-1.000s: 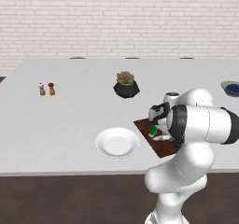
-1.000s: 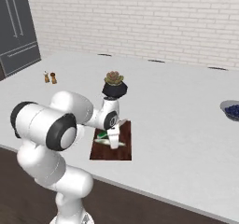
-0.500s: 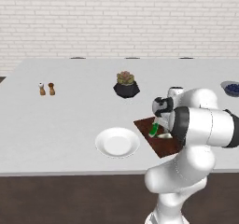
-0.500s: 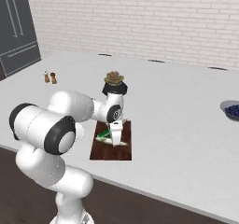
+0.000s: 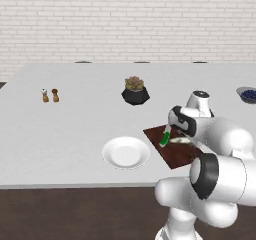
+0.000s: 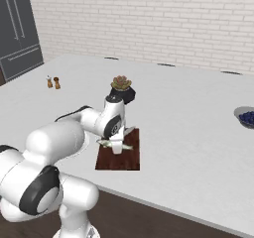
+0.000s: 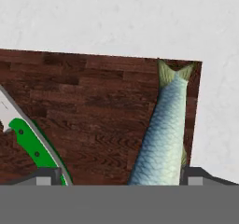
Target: Pick up the knife from the drawer and place it on the cutting board. Then place the meat from the plate to the cutting board.
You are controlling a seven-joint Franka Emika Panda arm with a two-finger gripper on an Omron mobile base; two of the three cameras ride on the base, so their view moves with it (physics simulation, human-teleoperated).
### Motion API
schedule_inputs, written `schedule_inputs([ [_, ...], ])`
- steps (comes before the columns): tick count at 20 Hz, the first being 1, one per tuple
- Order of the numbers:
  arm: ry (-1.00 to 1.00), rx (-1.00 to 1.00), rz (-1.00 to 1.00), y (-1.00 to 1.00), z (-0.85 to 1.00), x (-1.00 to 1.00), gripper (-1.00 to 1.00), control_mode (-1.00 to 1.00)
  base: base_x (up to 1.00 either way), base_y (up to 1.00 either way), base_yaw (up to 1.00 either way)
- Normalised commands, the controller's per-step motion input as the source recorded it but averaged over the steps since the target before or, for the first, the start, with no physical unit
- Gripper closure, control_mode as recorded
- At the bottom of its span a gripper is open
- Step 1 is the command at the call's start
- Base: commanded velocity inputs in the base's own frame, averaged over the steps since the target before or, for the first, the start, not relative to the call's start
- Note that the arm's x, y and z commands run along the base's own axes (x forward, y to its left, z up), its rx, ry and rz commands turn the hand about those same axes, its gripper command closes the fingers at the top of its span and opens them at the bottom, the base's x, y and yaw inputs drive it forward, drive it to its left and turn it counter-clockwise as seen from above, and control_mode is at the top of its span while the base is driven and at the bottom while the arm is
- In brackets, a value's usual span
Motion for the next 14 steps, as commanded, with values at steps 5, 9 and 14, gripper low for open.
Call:
schedule_inputs([
  [5, -0.12, -0.01, -0.08, 0.24, -0.17, 0.61, -1.0, -1.0, 0.0, 0.0, 0.0],
  [9, 0.0, 0.0, -0.02, 0.01, -0.53, 0.73, -1.0, -1.0, 0.0, 0.0, 0.0],
  [14, -0.1, 0.0, 0.0, -0.17, -0.01, -0.12, -1.0, -1.0, 0.0, 0.0, 0.0],
])
